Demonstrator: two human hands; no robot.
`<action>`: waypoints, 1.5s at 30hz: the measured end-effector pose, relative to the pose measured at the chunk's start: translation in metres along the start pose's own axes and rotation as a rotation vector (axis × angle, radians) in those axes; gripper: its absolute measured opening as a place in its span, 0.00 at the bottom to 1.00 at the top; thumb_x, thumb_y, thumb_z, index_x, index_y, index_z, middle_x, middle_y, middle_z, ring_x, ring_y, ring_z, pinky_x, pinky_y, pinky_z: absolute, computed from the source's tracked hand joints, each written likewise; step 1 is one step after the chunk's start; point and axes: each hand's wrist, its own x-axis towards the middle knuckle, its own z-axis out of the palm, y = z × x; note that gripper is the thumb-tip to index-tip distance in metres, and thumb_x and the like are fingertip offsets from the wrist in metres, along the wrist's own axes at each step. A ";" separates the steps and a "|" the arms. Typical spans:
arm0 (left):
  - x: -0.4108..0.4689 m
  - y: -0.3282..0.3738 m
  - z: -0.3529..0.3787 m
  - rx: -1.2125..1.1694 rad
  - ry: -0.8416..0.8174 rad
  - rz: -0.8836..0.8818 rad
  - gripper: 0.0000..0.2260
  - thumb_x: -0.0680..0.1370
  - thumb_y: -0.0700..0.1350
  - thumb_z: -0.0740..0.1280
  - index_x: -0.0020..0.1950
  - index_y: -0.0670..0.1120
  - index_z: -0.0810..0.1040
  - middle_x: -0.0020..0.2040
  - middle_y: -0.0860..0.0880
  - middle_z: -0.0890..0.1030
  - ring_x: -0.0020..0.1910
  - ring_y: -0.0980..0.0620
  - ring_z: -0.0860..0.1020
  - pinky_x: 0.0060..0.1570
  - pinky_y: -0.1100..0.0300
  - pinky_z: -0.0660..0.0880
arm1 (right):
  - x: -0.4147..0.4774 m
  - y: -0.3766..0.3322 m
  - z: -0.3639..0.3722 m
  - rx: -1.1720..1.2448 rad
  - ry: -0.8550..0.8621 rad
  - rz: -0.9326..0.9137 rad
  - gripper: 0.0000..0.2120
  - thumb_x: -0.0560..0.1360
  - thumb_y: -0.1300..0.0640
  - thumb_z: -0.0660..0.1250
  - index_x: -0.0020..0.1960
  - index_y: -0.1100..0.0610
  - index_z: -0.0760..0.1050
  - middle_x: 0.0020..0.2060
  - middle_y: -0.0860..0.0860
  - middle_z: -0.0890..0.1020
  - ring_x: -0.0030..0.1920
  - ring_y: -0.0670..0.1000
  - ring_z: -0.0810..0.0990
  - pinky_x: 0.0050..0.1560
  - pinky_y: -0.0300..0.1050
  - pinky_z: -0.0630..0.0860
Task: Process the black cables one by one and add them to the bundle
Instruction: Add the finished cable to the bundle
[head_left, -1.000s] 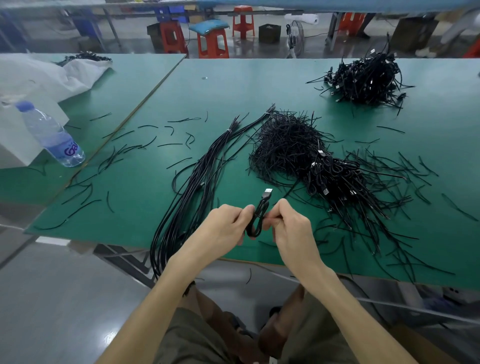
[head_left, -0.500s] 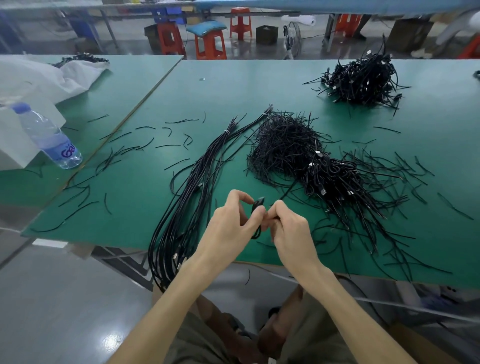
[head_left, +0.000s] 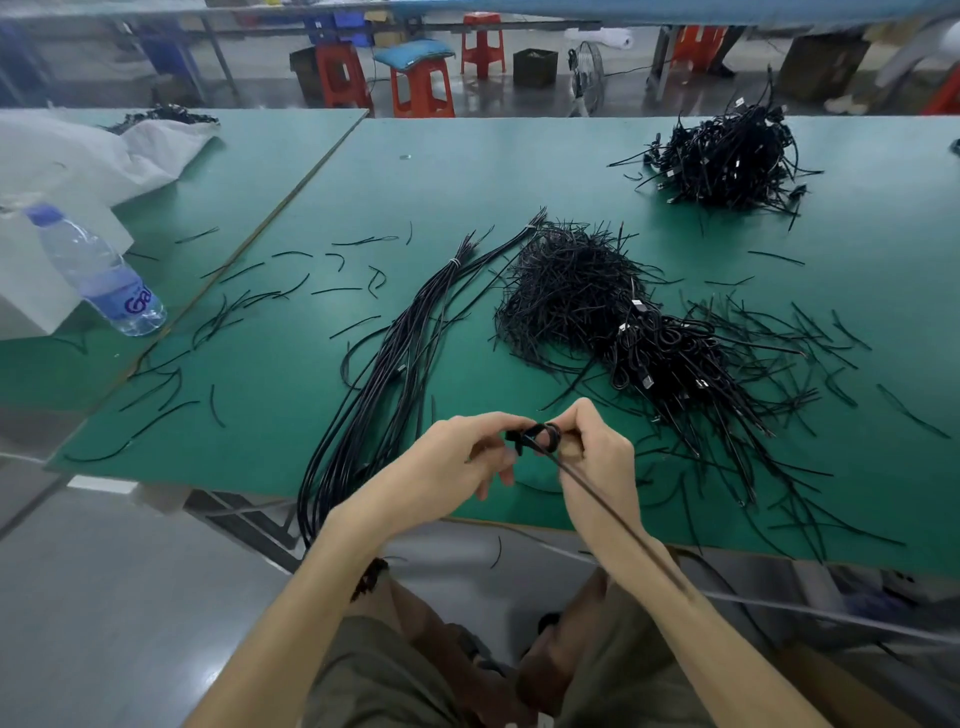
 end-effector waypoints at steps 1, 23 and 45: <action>-0.001 -0.001 0.000 0.038 -0.029 -0.020 0.15 0.82 0.49 0.68 0.68 0.60 0.75 0.44 0.59 0.81 0.37 0.58 0.78 0.43 0.60 0.78 | 0.000 0.001 0.000 0.018 -0.007 0.014 0.18 0.73 0.72 0.63 0.40 0.49 0.69 0.34 0.41 0.77 0.31 0.42 0.70 0.32 0.33 0.65; 0.004 0.018 0.010 -0.383 0.238 -0.223 0.11 0.84 0.52 0.65 0.57 0.45 0.76 0.38 0.49 0.87 0.27 0.47 0.81 0.27 0.57 0.68 | -0.003 -0.010 -0.005 -0.225 -0.048 -0.173 0.15 0.75 0.75 0.62 0.45 0.55 0.71 0.39 0.43 0.80 0.46 0.41 0.83 0.42 0.39 0.78; 0.014 0.021 0.005 0.012 0.220 -0.231 0.31 0.84 0.59 0.59 0.32 0.36 0.76 0.21 0.52 0.74 0.22 0.52 0.65 0.24 0.61 0.65 | 0.001 -0.011 -0.003 -0.312 -0.018 -0.346 0.12 0.72 0.78 0.66 0.44 0.62 0.73 0.37 0.52 0.84 0.38 0.54 0.85 0.35 0.54 0.82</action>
